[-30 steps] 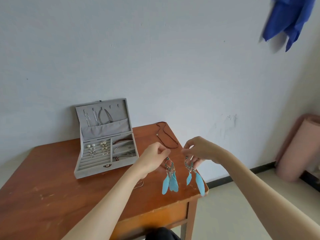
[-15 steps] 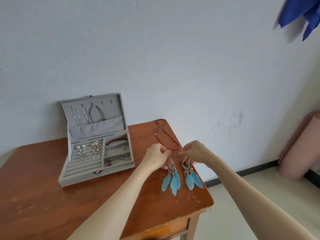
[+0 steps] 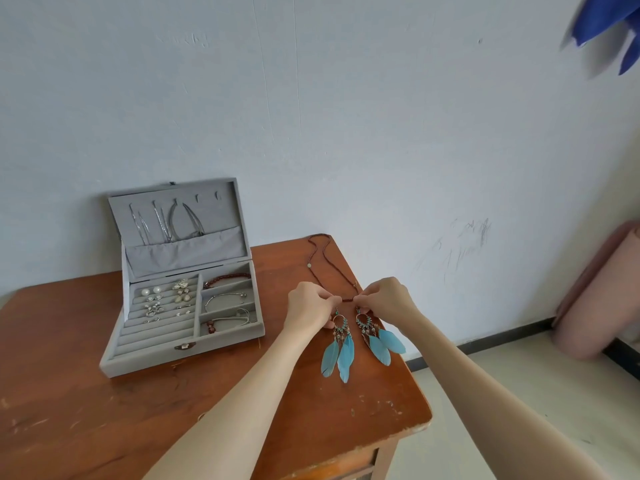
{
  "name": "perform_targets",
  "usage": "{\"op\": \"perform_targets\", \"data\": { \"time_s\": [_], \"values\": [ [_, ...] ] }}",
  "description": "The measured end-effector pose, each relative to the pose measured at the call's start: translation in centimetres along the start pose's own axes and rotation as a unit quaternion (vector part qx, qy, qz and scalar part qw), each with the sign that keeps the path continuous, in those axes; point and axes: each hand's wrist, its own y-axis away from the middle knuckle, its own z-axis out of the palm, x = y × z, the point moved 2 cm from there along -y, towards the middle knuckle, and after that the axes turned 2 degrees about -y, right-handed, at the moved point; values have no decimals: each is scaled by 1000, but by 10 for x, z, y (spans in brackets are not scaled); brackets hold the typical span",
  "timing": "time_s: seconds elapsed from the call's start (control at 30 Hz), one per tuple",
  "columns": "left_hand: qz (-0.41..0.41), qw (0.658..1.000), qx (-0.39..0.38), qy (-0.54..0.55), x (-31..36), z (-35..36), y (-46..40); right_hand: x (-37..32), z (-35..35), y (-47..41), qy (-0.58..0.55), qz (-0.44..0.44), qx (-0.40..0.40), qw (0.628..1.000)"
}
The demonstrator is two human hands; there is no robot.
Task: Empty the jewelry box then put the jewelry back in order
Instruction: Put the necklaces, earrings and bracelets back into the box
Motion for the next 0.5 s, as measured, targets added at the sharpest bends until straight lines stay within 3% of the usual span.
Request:
{"op": "perform_targets", "data": {
  "time_s": [0.37, 0.5],
  "values": [
    [-42, 998, 1, 46, 1, -3, -7, -7, 6, -7, 36, -5, 13, 999],
    [7, 1000, -29, 8, -1, -19, -2, -9, 6, -2, 50, -18, 26, 998]
  ]
}}
